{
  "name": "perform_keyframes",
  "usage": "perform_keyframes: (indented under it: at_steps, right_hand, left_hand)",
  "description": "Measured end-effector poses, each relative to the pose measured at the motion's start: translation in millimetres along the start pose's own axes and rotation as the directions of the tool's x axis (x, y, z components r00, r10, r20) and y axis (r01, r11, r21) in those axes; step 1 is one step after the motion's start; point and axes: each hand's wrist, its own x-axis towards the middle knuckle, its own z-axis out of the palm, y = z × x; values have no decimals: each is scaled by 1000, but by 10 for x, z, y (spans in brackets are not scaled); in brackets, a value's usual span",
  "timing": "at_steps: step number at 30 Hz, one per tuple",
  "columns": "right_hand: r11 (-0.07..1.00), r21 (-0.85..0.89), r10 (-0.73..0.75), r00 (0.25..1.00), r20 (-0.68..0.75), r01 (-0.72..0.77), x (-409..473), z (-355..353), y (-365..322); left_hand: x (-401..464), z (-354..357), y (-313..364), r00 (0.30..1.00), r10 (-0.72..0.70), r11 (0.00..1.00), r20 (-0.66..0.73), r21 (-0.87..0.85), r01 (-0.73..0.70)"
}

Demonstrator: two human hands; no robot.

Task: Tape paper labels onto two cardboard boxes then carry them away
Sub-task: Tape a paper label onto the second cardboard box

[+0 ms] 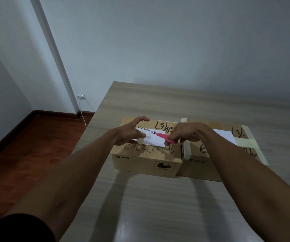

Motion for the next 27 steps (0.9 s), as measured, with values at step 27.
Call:
perform_keyframes:
  at_steps: [27]
  right_hand:
    - [640, 735, 596, 748, -293, -222, 435, 802, 78]
  left_hand:
    - [-59, -153, -641, 860, 220, 713, -461, 677, 181]
